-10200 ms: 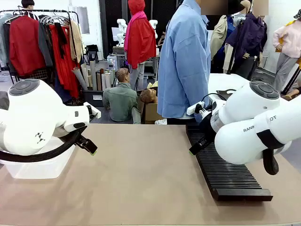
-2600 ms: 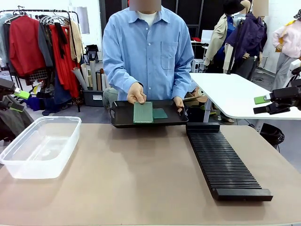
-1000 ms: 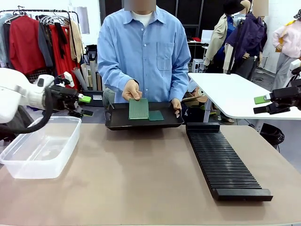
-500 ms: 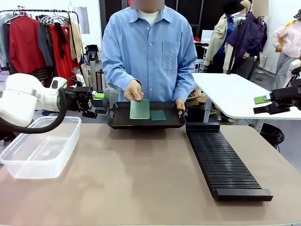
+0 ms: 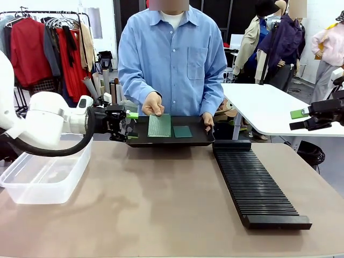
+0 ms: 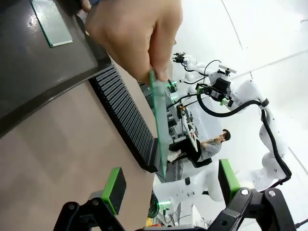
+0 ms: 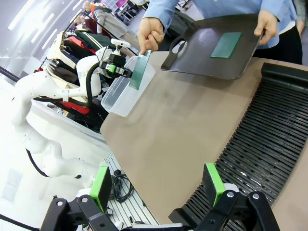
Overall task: Sort PCBs into racks and boxes based on the side picked up.
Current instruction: Pick up the Blank PCB handed by the Human, then if the short side of the Blank PCB is picked up, insert it into the PCB Rack ; if the long side is picked up, place it in the Organizing box.
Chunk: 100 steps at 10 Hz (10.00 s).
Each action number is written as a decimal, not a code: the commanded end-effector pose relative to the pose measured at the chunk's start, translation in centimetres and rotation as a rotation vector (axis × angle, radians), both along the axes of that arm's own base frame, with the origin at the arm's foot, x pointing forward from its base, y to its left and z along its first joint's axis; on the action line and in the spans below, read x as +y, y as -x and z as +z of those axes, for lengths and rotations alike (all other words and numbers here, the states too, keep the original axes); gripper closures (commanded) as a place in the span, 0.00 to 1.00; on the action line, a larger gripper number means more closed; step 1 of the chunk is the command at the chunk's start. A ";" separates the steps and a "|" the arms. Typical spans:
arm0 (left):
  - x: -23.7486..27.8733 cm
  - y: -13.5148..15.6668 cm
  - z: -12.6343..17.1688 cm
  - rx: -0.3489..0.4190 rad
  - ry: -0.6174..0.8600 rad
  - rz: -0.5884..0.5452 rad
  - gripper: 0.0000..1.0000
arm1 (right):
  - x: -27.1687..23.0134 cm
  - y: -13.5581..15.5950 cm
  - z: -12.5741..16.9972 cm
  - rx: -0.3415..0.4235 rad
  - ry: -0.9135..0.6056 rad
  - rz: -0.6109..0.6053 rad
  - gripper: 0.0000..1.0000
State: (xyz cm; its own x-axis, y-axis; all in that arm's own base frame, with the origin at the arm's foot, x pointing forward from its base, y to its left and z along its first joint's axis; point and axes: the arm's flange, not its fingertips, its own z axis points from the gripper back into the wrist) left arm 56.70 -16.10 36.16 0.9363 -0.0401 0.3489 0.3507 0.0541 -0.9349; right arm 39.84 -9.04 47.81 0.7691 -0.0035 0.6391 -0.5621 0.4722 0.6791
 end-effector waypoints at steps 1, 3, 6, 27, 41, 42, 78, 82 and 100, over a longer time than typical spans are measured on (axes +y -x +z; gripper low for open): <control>-1.7 0.0 -0.1 0.043 0.035 0.008 0.00 | 0.0 -0.1 0.3 0.001 -0.008 -0.007 0.00; -3.2 -0.3 -0.5 0.050 0.047 -0.007 0.00 | 0.0 -0.1 0.3 0.001 -0.008 -0.007 0.00; -4.2 -1.1 -0.7 0.034 0.041 0.029 0.00 | 0.0 -0.1 0.3 0.001 -0.008 -0.007 0.00; -3.9 -1.4 -2.0 0.075 0.024 0.016 1.00 | 0.0 -0.1 0.3 0.001 -0.008 -0.007 0.00; -3.9 -1.4 -2.0 0.075 0.024 0.016 1.00 | 0.0 -0.1 0.3 0.001 -0.008 -0.007 0.00; -3.9 -1.4 -2.0 0.075 0.024 0.016 1.00 | 0.0 -0.1 0.3 0.001 -0.008 -0.007 0.00; 19.7 1.5 7.2 0.289 -1.143 0.218 1.00 | 0.0 -0.1 0.3 0.001 -0.008 -0.007 0.00; 19.5 -0.2 3.0 0.321 -1.151 0.177 1.00 | 0.0 -0.1 0.3 0.001 -0.008 -0.007 0.00; 18.6 0.4 4.2 0.316 -1.304 0.262 0.00 | 0.0 -0.1 0.3 0.001 -0.008 -0.007 0.00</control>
